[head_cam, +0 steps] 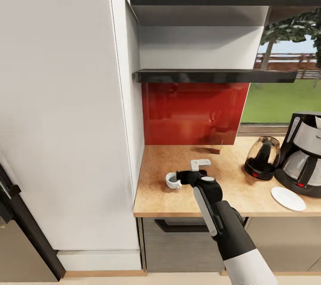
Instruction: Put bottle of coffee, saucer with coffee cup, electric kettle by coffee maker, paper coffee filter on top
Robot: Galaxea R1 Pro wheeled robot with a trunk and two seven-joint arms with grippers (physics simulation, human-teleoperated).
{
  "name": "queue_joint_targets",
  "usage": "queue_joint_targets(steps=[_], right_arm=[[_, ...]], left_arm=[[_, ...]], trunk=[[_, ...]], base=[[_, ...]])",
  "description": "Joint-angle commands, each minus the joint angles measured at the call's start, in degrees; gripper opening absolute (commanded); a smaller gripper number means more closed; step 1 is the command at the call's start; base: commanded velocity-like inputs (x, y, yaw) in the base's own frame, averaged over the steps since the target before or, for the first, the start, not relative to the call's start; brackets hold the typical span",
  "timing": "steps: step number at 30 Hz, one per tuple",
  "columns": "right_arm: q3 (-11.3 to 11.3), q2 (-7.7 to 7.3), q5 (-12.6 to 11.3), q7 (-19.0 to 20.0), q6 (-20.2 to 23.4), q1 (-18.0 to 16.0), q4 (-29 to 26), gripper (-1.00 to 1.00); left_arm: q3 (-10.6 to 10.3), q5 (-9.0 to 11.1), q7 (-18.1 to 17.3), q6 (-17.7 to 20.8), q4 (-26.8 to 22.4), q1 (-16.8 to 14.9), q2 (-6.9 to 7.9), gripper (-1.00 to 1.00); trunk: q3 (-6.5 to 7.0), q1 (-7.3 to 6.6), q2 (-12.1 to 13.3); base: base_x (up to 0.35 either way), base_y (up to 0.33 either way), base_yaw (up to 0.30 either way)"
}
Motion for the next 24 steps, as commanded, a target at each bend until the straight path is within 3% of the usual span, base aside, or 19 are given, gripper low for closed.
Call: queue_joint_targets(steps=[1, 10, 18, 24], right_arm=[[-0.03, -0.01, -0.59, -0.70, 2.48, -0.17, 0.11, 1.00], [-1.10, 0.03, -0.59, -0.79, 4.50, -0.25, 0.35, 1.00], [-1.13, 0.32, -0.60, -0.80, 4.55, -0.28, 5.62, 1.00], [-1.14, 0.38, -0.59, -2.62, 4.55, -0.64, 7.21, 1.00]], left_arm=[[-0.12, 0.31, 0.08, 1.20, -0.19, 0.01, -0.07, 1.00], [-0.22, 0.14, 1.82, 1.85, -0.39, 0.01, -0.51, 1.00], [-0.17, 0.05, 1.90, 2.24, -0.02, 0.02, -0.68, 1.00], [-0.25, 0.05, 1.86, 2.37, 0.65, 0.08, -0.82, 1.00]], trunk=[[-0.12, 0.04, -0.13], [-0.12, 0.04, -0.13], [-0.12, 0.04, -0.13], [-0.12, 0.04, -0.13]], base=[[0.000, 0.000, 0.000], [0.001, 0.000, 0.000], [0.229, 0.000, 0.000], [0.045, 0.000, 0.000]])
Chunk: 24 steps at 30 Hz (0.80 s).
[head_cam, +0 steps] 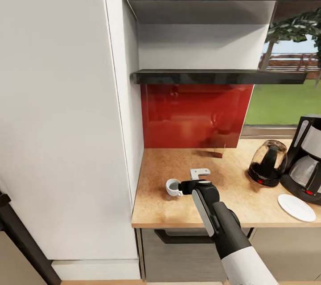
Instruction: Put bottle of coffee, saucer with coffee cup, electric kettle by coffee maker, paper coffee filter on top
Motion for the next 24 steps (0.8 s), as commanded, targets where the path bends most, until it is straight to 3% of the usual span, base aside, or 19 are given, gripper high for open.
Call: queue_joint_targets(steps=[1, 18, 24], right_arm=[[0.08, 0.02, -0.65, -0.98, 0.15, -0.08, 0.36, 1.00], [0.08, 0.33, -0.70, -1.68, 0.15, -0.12, 1.58, 1.00], [0.08, 0.39, -0.70, -1.68, 0.15, -0.12, 1.60, 1.00]], left_arm=[[0.01, 0.59, -0.34, 0.00, 0.04, 0.02, 0.00, 1.00], [-0.09, 0.55, -0.34, -0.04, 2.14, 0.03, -0.09, 1.00], [-0.09, 0.57, -0.34, -0.04, 2.15, 0.03, -0.09, 1.00]], trunk=[[-0.12, 0.04, -0.13], [-0.12, 0.04, -0.13], [-0.12, 0.04, -0.13]], base=[[0.004, 0.000, 0.000], [0.061, 0.000, 0.000], [0.208, 0.000, 0.000]])
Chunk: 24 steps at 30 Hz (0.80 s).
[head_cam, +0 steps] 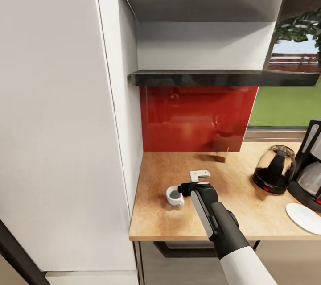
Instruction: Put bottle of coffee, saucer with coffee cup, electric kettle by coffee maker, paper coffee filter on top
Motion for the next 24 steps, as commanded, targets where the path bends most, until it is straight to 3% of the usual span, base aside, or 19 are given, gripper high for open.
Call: queue_joint_targets(steps=[1, 24], right_arm=[[0.09, 0.00, -0.60, -0.57, 0.15, -0.06, -0.01, 1.00], [0.26, 0.22, -0.77, -0.48, 0.06, -0.06, 3.37, 1.00]], left_arm=[[-0.06, 0.60, -0.31, -0.04, -0.06, 0.02, 0.01, 1.00], [0.08, 0.62, -0.22, -0.06, 0.03, 0.02, 0.00, 1.00]], trunk=[[-0.12, 0.06, -0.12], [-0.12, 0.06, -0.12]], base=[[0.140, 0.000, 0.000], [0.061, 0.018, 0.000]])
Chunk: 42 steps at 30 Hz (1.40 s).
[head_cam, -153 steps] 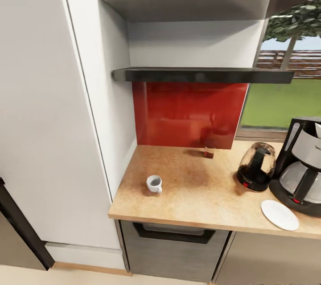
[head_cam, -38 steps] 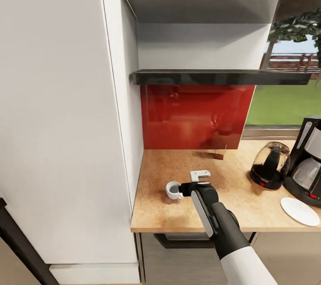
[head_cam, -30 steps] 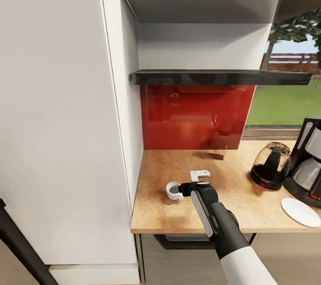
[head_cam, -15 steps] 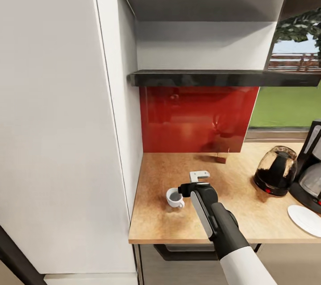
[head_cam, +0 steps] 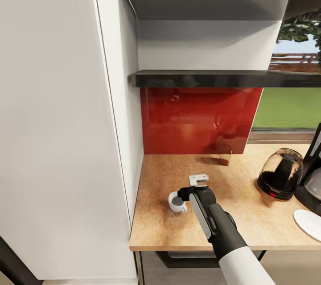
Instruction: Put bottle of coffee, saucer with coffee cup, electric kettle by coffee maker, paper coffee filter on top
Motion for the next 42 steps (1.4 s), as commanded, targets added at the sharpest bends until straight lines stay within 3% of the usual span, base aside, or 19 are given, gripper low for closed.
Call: queue_joint_targets(steps=[1, 11, 42], right_arm=[[0.09, 0.05, -0.59, -0.57, 0.13, -0.06, 0.12, 1.00], [0.10, 0.13, -0.60, -0.48, 0.14, -0.06, 3.41, 1.00], [0.10, 0.13, -0.60, -0.48, 0.08, -0.06, 6.32, 1.00]], left_arm=[[-0.04, 0.60, -0.31, -0.03, -0.06, 0.02, 0.01, 1.00], [-0.02, 0.58, -0.31, -0.01, -0.06, 0.02, 0.01, 1.00], [-0.03, 0.60, -0.31, -0.36, 0.02, 0.02, 0.01, 1.00]], trunk=[[-0.12, 0.04, -0.12], [-0.12, 0.04, -0.12], [-0.12, 0.04, -0.12]], base=[[0.001, 0.001, 0.000], [0.000, 0.000, 0.000], [0.026, 0.000, 0.000]])
